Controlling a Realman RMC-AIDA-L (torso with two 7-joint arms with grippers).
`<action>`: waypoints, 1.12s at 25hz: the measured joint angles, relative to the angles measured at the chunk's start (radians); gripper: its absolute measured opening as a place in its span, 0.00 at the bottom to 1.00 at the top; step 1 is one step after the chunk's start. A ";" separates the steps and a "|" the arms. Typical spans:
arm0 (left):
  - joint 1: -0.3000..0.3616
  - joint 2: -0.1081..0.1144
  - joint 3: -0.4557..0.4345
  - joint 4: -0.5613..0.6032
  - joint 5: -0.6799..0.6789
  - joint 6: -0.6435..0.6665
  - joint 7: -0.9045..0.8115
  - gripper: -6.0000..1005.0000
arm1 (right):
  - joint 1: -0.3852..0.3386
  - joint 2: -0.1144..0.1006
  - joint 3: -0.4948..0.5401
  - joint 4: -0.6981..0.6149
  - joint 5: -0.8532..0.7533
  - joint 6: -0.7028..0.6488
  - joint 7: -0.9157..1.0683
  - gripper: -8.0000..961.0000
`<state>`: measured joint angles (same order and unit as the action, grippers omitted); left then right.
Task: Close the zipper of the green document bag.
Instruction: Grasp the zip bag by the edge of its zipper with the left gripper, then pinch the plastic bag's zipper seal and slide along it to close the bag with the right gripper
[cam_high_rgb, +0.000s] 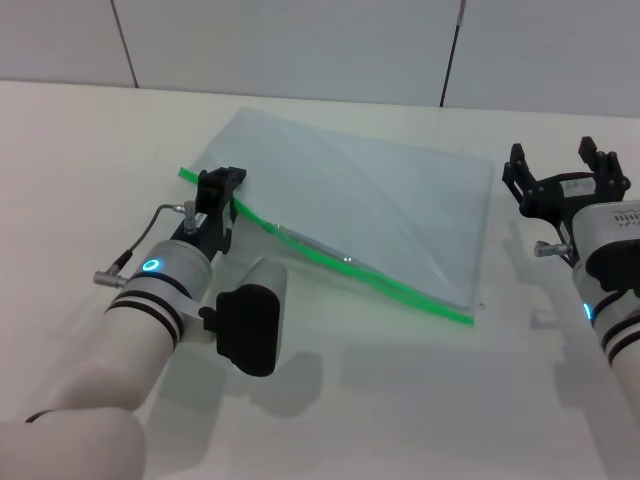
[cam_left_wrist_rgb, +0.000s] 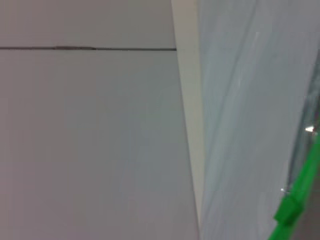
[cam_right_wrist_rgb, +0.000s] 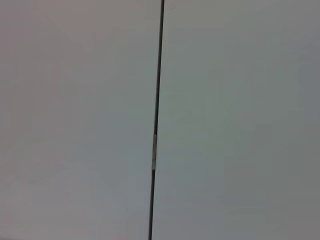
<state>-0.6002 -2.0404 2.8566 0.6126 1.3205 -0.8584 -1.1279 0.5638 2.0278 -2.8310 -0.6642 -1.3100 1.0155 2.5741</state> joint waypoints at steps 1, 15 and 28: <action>0.002 0.000 0.000 0.000 0.010 -0.004 0.000 0.31 | 0.000 0.000 0.000 0.000 0.000 0.000 0.001 0.87; 0.020 0.004 0.001 0.005 0.124 -0.149 -0.265 0.07 | 0.002 -0.001 -0.010 -0.022 -0.006 0.000 0.003 0.87; 0.022 0.005 0.001 0.002 0.152 -0.169 -0.409 0.06 | -0.030 -0.008 -0.047 -0.104 -0.206 0.000 -0.001 0.87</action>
<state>-0.5783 -2.0349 2.8577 0.6151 1.4723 -1.0276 -1.5365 0.5337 2.0200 -2.8776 -0.7685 -1.5159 1.0152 2.5732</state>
